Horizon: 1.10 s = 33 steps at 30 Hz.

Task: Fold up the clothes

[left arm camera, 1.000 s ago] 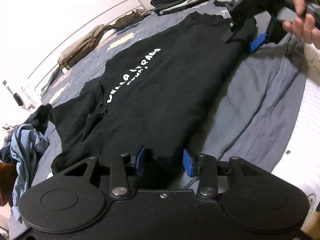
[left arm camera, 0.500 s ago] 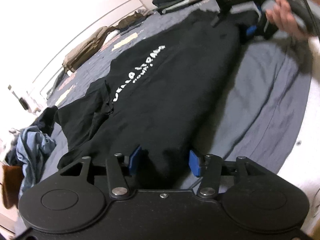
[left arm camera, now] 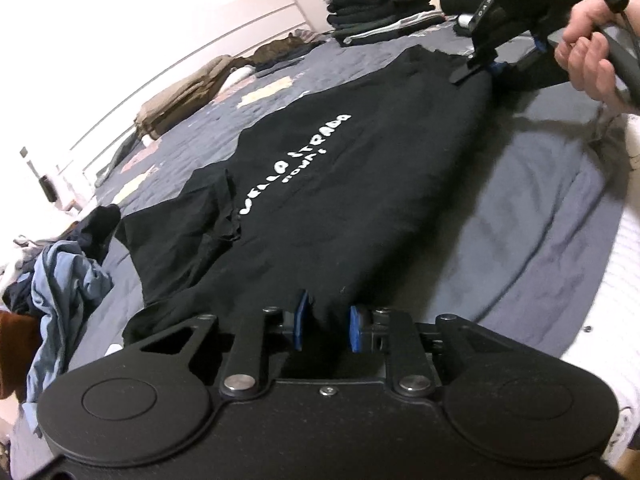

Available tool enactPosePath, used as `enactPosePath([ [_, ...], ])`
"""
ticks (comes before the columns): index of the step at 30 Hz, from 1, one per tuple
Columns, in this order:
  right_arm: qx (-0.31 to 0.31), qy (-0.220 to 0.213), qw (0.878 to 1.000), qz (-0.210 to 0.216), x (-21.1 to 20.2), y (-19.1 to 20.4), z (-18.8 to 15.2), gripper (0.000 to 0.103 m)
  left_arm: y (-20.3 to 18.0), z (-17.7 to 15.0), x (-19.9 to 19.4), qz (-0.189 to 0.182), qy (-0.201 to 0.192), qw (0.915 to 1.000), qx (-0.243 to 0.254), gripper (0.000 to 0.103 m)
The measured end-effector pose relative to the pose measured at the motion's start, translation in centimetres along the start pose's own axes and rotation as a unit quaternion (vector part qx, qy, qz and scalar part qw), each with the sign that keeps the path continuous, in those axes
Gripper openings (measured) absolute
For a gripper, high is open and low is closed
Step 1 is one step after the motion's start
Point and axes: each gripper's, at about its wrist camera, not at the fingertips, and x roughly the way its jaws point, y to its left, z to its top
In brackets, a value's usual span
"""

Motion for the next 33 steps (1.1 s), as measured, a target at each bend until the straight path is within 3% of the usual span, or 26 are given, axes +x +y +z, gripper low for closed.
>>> enactPosePath([
  [3, 0.000, 0.009, 1.000, -0.014, 0.8, -0.4, -0.2, 0.016, -1.0, -0.3, 1.1, 0.011, 0.013, 0.9996, 0.023, 0.029],
  [5, -0.001, 0.014, 1.000, -0.027, 1.5, -0.6, -0.3, 0.029, -1.7, -0.5, 1.7, 0.024, 0.015, 0.9986, 0.044, 0.037],
  [6, 0.003, 0.011, 0.999, -0.030, 1.8, -0.8, -0.4, 0.044, -1.8, -0.6, 1.9, 0.030, 0.014, 0.9984, 0.046, 0.041],
  [7, 0.009, 0.008, 1.000, -0.024, 2.0, -0.9, -0.6, 0.049, -1.9, -0.6, 2.0, 0.036, 0.012, 0.9981, 0.048, 0.047],
  [9, 0.012, 0.006, 1.000, -0.009, 2.3, -1.0, -1.0, 0.049, -1.7, -0.7, 2.3, 0.039, 0.011, 0.9982, 0.045, 0.047],
  [10, 0.010, 0.007, 1.000, -0.001, 2.4, -0.8, -1.1, 0.045, -1.5, -0.6, 2.4, 0.036, 0.009, 0.9986, 0.037, 0.046],
  [11, -0.004, 0.009, 1.000, 0.001, 2.5, -0.4, -1.3, 0.039, -1.3, -0.6, 2.3, 0.031, 0.006, 0.9990, 0.032, 0.037],
  [12, -0.012, 0.007, 1.000, -0.003, 2.5, -0.1, -1.4, 0.020, -1.1, -0.6, 2.3, 0.024, 0.004, 0.9993, 0.029, 0.029],
  [13, -0.015, 0.006, 1.000, -0.004, 2.4, 0.0, -1.4, 0.010, -1.1, -0.6, 2.2, 0.022, 0.002, 0.9993, 0.029, 0.020],
  [20, 0.026, -0.014, 0.999, 0.020, 0.4, -0.2, -1.4, 0.008, -0.4, -0.1, 0.8, -0.004, -0.001, 0.9999, 0.010, 0.007],
  [25, 0.016, -0.030, 0.999, 0.030, -2.2, 0.6, -2.0, 0.007, 0.3, -0.3, -1.3, -0.039, -0.007, 0.9991, 0.015, 0.007],
  [33, -0.019, -0.011, 1.000, 0.020, -7.3, 1.4, -4.0, 0.007, 1.3, -1.5, -4.6, -0.101, -0.001, 0.9941, 0.038, 0.006],
])
